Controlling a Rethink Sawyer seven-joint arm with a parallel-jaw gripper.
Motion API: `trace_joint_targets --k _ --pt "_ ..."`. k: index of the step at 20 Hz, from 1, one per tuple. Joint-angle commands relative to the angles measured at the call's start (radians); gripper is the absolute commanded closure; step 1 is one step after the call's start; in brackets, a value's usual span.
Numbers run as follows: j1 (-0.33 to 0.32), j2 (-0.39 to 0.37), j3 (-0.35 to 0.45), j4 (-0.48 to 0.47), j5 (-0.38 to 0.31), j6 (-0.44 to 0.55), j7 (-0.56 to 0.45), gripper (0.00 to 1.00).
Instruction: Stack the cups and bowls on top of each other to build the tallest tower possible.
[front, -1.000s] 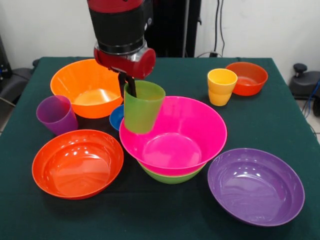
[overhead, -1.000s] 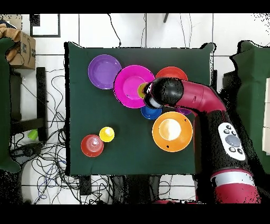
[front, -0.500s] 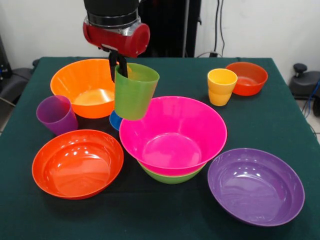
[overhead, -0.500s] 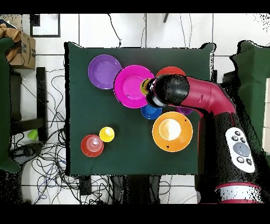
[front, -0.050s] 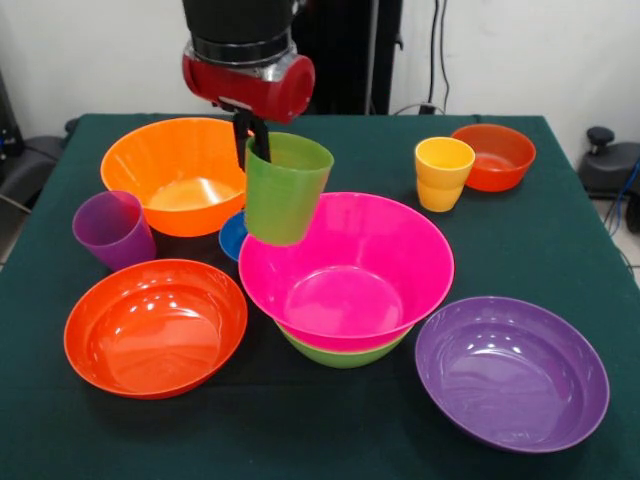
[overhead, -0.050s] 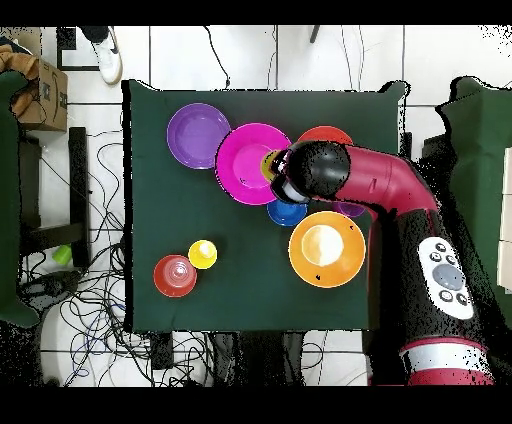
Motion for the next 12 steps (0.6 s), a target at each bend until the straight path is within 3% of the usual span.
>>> trace_joint_targets --k 1,6,12 --pt "0.07 0.092 0.012 0.006 -0.037 -0.054 0.046 1.0" --pt "0.089 0.11 -0.004 -0.001 -0.032 -0.082 0.071 1.0" --pt "0.065 0.141 -0.007 -0.024 -0.042 -0.115 0.034 1.0"
